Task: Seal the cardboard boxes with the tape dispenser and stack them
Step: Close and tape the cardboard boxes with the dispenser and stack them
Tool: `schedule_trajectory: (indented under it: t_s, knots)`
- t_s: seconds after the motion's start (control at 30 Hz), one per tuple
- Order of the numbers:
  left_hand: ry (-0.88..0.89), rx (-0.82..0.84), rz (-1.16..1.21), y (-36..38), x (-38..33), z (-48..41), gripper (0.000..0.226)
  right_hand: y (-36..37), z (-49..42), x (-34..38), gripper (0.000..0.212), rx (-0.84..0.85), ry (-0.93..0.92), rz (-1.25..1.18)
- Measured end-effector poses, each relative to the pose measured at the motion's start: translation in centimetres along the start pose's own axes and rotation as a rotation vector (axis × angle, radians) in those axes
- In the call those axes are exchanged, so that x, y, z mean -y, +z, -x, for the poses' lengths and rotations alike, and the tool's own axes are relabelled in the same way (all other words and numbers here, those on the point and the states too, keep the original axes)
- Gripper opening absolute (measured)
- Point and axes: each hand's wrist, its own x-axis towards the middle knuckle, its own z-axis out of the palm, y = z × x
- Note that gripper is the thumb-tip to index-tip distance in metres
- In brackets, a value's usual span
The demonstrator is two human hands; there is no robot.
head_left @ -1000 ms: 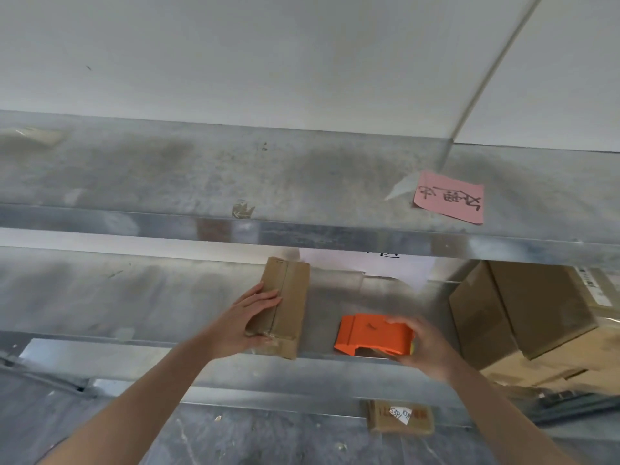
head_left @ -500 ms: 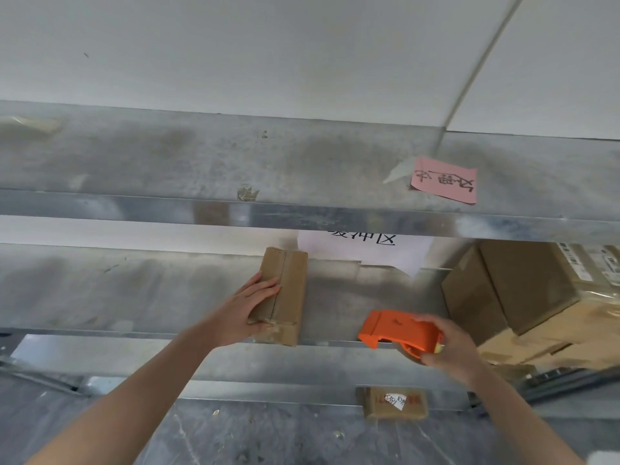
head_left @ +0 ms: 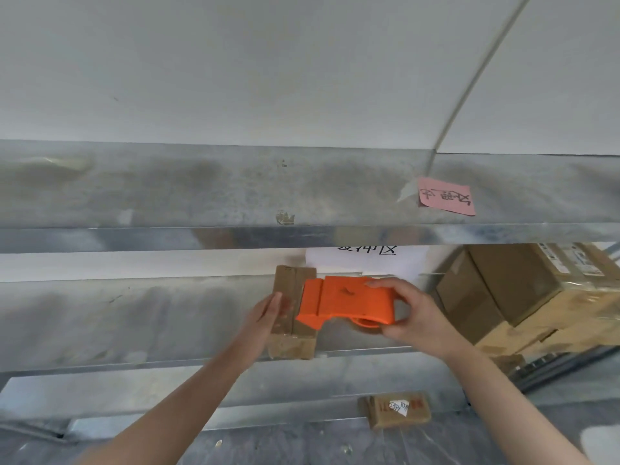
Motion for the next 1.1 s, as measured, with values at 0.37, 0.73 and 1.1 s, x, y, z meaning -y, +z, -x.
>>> schedule_trajectory:
  t_s: [0.37,0.73,1.1]
  knots:
    - [-0.366,0.233,0.257,-3.2,0.8,2.8,0.063,5.8,-2.1,3.0,0.073,0.108,-0.012,-0.062]
    - [-0.27,-0.076,0.298,-0.3,1.2,2.5,0.018,5.8,-2.8,2.7,0.072,0.073,0.012,-0.161]
    - [-0.425,0.102,0.464,1.2,-1.2,1.2,0.026,4.0,-3.4,1.3,0.07,0.08,-0.001,-0.213]
